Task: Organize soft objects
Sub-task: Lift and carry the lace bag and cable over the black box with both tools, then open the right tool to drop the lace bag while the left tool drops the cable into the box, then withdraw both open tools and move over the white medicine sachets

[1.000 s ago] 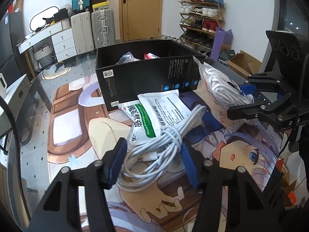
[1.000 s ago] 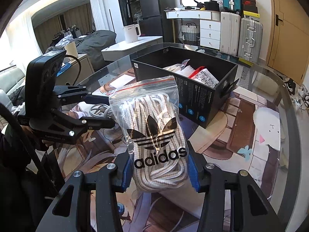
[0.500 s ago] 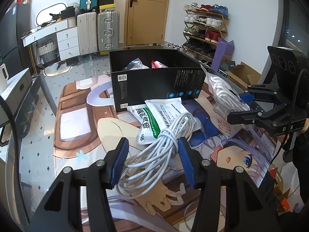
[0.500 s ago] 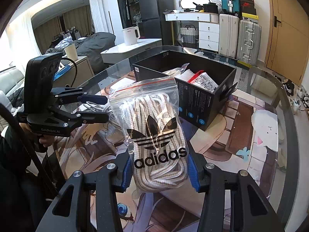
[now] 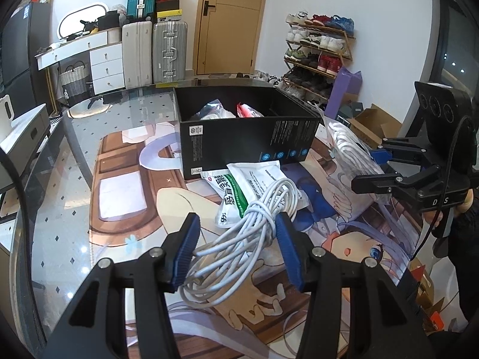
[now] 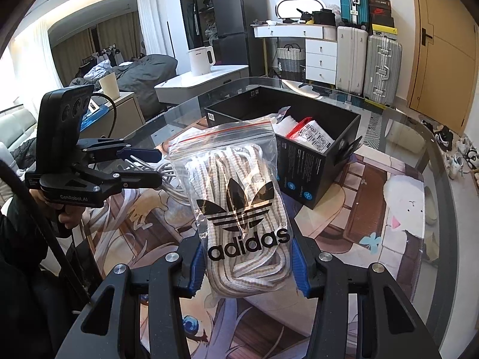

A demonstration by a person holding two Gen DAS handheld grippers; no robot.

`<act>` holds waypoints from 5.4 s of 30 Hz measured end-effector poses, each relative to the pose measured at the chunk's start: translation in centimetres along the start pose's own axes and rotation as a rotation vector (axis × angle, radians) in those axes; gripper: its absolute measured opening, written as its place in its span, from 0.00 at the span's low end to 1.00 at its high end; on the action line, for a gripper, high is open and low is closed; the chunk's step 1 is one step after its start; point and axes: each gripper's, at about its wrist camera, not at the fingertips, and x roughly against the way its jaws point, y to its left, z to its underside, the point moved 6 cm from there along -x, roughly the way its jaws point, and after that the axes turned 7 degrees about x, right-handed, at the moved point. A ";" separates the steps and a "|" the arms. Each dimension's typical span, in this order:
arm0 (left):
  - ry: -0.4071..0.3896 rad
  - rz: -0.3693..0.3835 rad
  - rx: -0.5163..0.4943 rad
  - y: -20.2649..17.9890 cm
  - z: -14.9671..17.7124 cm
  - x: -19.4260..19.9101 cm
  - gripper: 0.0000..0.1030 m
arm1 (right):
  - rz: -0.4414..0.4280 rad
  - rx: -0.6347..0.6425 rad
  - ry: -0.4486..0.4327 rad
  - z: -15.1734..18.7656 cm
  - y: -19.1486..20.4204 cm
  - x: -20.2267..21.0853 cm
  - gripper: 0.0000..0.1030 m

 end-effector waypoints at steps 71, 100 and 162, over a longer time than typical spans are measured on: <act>-0.157 -0.040 0.111 1.6 -12.9 -9.1 0.42 | 0.207 -0.171 -0.001 -10.5 -7.8 -8.5 0.47; -0.170 -0.079 0.055 1.8 -10.7 -4.5 0.89 | 0.275 -0.145 -0.042 -8.3 -7.4 -4.4 0.87; -0.070 -0.185 0.116 4.9 -1.1 -0.2 1.00 | 0.187 -0.342 0.108 -4.1 0.2 -9.9 0.99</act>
